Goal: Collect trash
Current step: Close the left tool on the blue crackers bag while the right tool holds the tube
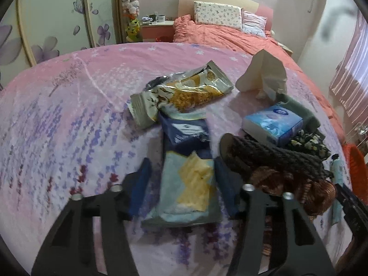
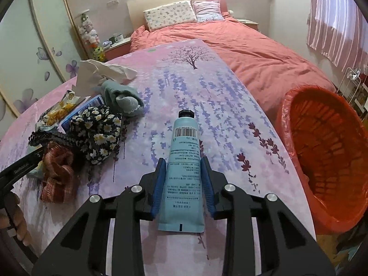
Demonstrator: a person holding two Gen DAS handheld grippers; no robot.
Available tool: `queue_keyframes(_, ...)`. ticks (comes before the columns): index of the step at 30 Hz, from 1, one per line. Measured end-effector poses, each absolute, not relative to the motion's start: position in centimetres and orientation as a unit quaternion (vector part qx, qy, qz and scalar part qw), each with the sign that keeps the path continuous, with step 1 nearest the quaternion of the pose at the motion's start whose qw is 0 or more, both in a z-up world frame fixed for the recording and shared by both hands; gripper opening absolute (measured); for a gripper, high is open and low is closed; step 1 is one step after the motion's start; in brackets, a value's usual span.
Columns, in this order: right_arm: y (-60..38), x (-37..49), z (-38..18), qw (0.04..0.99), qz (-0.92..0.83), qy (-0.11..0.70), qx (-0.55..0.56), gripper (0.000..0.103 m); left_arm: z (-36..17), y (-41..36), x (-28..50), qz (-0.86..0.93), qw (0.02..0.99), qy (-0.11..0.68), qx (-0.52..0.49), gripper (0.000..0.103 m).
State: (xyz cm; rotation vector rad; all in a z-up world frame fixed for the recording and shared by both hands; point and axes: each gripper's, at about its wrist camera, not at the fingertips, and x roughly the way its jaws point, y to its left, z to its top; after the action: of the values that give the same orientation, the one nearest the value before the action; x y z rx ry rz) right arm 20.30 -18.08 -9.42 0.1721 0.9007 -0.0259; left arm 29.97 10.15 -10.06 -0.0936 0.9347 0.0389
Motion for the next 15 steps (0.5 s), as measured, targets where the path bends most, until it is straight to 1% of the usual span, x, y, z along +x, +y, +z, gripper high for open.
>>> queue_keyframes(1, -18.1, 20.3, -9.4, 0.897, -0.009, 0.434, 0.081, 0.032, -10.0, 10.4, 29.8, 0.014, 0.891, 0.451, -0.045, 0.046)
queue_keyframes(6, -18.4, 19.2, -9.3, 0.897, 0.014, 0.436, 0.073, 0.032, -10.1, 12.2, 27.2, -0.004, 0.891, 0.453, -0.027, 0.045)
queue_keyframes(10, -18.8, 19.1, -9.3, 0.896, 0.023, 0.437, 0.082, 0.032, -10.2, 13.7, 25.8, 0.001, 0.892, 0.450, -0.034, 0.048)
queue_keyframes(15, -18.8, 20.4, -9.2, 0.893, 0.008, 0.437, 0.104, 0.033, -10.2, 14.3, 26.4, 0.016, 0.893, 0.447, -0.049, 0.050)
